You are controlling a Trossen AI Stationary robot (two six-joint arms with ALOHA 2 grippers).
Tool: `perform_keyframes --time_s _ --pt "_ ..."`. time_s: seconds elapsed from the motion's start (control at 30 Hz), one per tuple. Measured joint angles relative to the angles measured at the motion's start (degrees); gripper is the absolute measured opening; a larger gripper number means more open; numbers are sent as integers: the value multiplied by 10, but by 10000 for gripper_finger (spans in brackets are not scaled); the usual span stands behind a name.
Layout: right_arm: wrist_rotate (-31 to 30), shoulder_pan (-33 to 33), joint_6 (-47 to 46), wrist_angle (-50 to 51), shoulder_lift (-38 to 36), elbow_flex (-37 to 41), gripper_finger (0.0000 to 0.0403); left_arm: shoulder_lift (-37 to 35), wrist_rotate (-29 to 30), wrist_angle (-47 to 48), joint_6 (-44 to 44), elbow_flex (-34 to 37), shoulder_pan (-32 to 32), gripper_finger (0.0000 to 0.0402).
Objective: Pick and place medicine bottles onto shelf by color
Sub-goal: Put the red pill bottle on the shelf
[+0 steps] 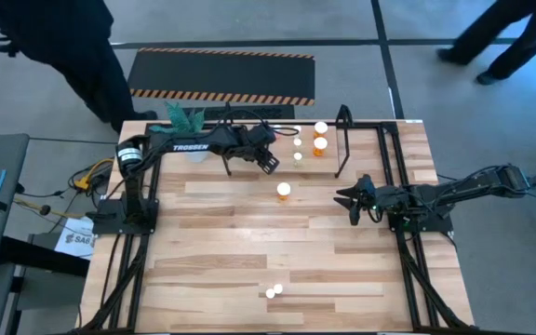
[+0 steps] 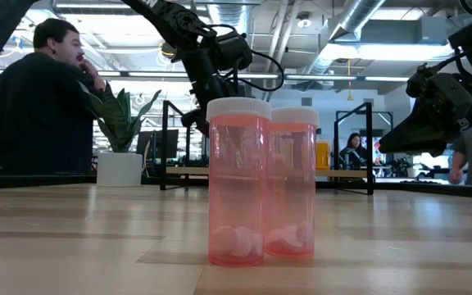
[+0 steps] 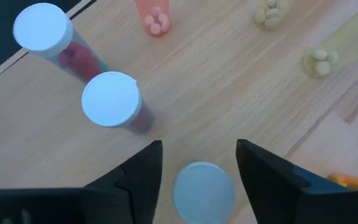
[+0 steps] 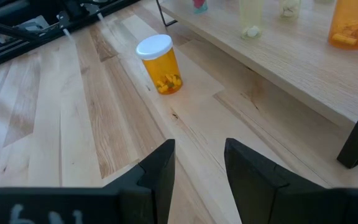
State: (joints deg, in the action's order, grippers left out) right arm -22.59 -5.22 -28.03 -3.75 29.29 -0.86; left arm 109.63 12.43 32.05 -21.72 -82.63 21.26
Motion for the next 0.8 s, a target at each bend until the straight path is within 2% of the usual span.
perform_keyframes --time_s 0.23,0.43,0.8 --pt "0 0 0 0 0 0 162 -28 18 12 0 0 -5 226" --pt "0 0 0 0 0 0 162 -53 34 13 31 0 -18 233" --pt "0 0 0 0 0 0 162 -151 131 45 50 0 -70 229"
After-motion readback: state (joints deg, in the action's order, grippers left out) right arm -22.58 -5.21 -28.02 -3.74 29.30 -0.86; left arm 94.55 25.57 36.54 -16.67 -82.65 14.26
